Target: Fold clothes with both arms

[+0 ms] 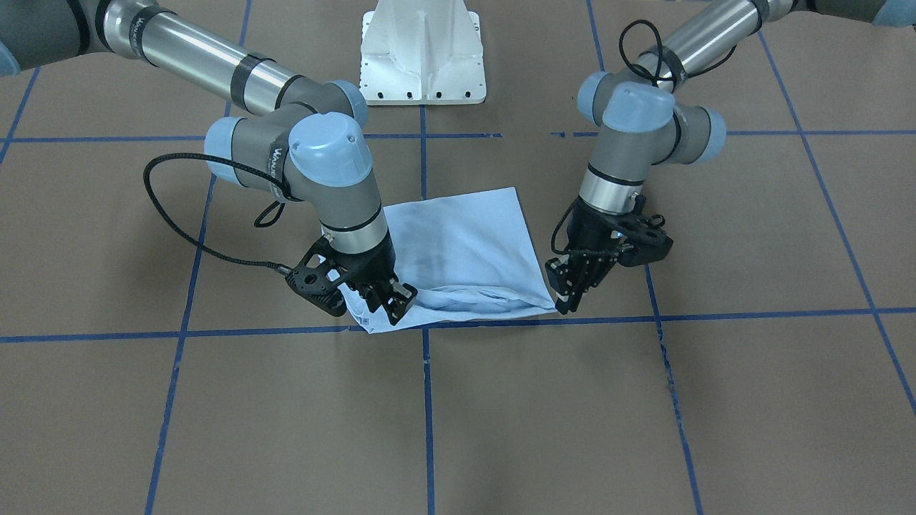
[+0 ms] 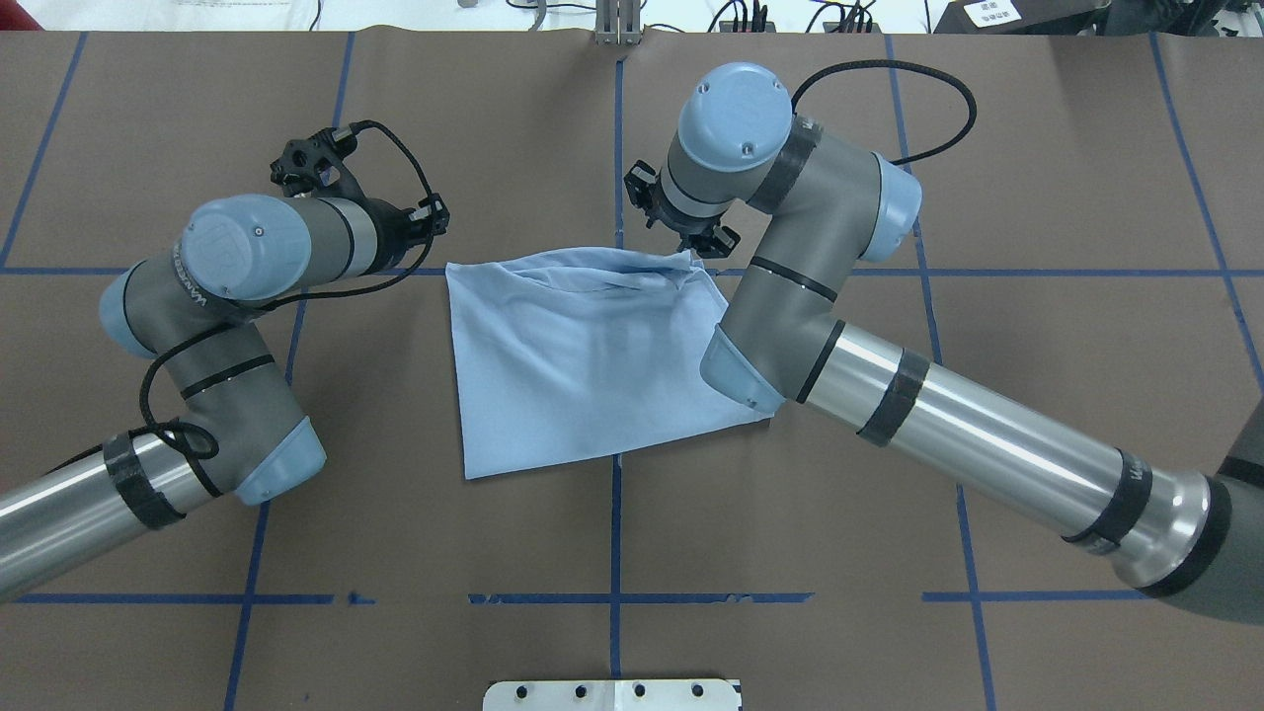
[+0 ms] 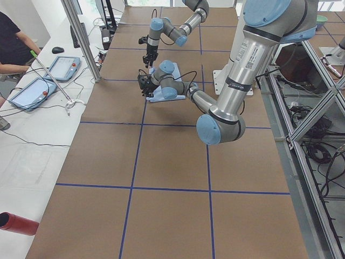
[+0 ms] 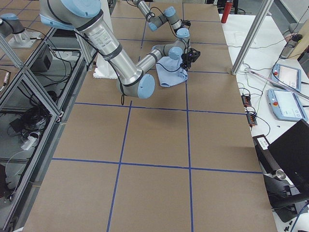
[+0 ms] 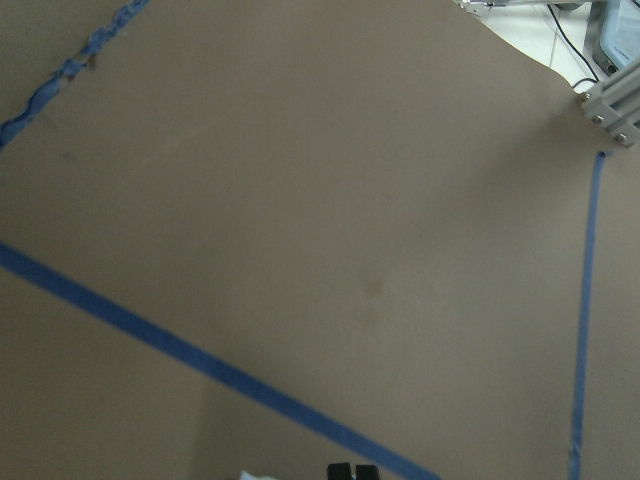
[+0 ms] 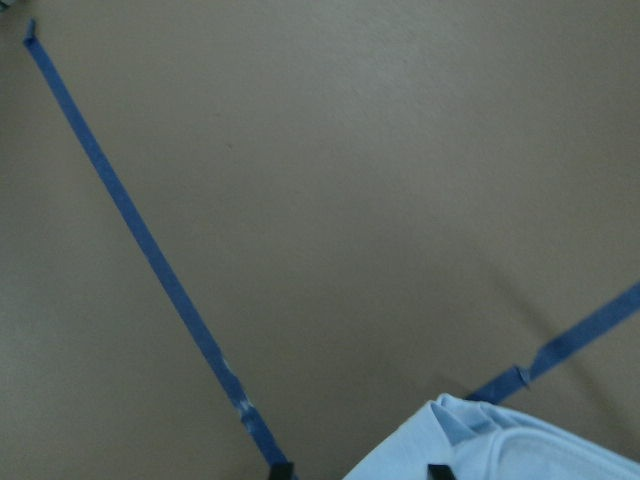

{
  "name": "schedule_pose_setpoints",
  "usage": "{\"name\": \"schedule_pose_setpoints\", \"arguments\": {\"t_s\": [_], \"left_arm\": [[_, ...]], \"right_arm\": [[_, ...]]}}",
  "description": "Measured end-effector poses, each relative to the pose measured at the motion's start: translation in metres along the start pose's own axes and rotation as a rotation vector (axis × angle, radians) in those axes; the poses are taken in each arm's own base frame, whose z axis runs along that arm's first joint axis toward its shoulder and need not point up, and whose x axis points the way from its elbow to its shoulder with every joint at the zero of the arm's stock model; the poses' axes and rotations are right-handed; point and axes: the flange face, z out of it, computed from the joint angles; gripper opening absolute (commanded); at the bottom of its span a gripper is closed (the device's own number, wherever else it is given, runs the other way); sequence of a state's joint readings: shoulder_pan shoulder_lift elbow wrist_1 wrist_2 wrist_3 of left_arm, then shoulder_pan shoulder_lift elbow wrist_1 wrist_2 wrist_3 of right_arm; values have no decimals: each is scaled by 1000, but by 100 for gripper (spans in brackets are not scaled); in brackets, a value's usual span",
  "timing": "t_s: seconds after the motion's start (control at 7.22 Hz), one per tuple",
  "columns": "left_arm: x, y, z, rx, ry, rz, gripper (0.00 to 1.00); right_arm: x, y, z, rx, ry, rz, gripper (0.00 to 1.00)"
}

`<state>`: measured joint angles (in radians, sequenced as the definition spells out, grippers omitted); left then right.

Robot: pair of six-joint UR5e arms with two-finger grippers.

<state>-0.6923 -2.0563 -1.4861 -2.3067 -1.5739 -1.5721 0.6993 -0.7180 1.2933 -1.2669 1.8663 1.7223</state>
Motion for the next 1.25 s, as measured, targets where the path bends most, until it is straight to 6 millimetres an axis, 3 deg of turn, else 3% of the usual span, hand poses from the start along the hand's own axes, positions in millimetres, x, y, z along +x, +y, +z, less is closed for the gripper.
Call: {"name": "schedule_pose_setpoints", "arguments": {"t_s": [0.14,0.28,0.42,0.55,0.69,0.97,1.11,1.25], "left_arm": [[-1,-14,0,5,28,24,55],[3,-20,-9,-14,56,33,55],[4,-21,-25,-40,80,38,55],[3,-20,-41,-69,96,42,55],[4,-18,-54,-95,105,45,55],[8,-17,-65,-109,107,46,55],[9,-17,-66,-109,107,46,55],[7,-17,-67,-109,105,45,55]], "right_arm": [[0,-20,-5,-43,-2,-31,99],[3,-27,-9,-69,-5,-41,91],[16,-28,-13,-82,-12,-49,25],[33,-21,-16,-93,-20,-62,0],[44,1,-16,-107,-29,-87,0],[51,70,4,-112,-27,-163,0],[50,93,14,-93,-24,-199,0],[43,101,25,-71,-14,-233,0]]}}
